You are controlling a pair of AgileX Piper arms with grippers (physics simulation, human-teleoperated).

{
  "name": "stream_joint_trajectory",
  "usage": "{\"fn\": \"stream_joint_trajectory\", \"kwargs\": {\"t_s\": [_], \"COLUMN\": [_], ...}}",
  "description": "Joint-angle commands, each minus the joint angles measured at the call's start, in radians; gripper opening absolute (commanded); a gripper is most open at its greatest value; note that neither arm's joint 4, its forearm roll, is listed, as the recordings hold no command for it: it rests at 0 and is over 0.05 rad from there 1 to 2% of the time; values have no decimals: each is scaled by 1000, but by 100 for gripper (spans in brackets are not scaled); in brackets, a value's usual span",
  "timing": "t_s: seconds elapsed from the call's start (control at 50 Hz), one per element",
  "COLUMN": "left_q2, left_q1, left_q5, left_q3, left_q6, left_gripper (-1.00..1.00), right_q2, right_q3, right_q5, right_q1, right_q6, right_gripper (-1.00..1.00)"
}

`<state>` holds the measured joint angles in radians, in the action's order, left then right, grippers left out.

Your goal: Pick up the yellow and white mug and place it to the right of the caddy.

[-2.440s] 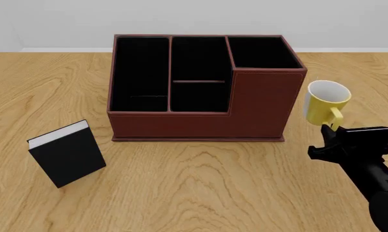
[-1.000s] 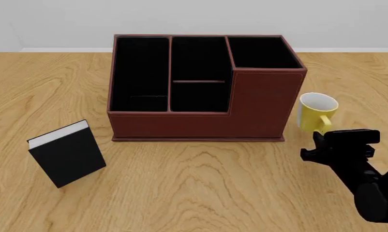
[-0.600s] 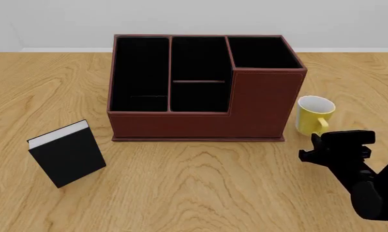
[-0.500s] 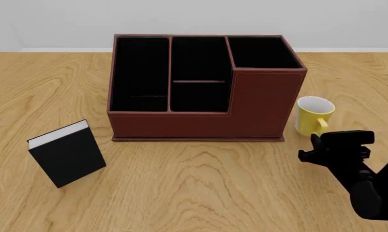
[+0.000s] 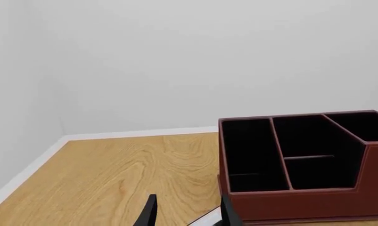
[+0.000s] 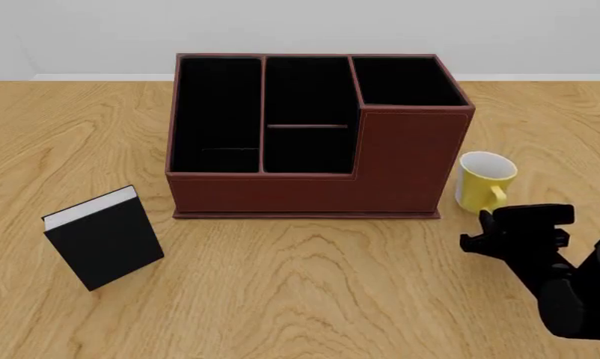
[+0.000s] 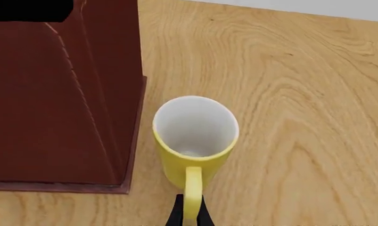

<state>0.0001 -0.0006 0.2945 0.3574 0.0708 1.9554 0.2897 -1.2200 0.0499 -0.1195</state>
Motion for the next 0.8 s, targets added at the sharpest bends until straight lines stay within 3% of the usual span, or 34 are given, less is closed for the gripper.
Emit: {"fn": "stream_joint_trajectory", "kwargs": {"t_s": [0.02, 0.28, 0.3, 0.32, 0.8], "left_q2": [0, 0, 0, 0, 0], "left_q1": [-2, 1, 1, -1, 2], "left_q5": [-2, -5, -6, -5, -10], "left_q3": [-6, -12, -13, -13, -20], "left_q6": [-1, -2, -2, -2, -7], "left_gripper": [100, 100, 100, 100, 100], "right_q2": [40, 56, 59, 55, 5], "right_q3": [25, 32, 33, 32, -20], "right_q5": [0, 0, 0, 0, 0], "right_q1": [0, 8, 2, 2, -2], "right_q6": [8, -13, 11, 1, -13], "right_gripper": [-100, -100, -100, 100, 100]}}
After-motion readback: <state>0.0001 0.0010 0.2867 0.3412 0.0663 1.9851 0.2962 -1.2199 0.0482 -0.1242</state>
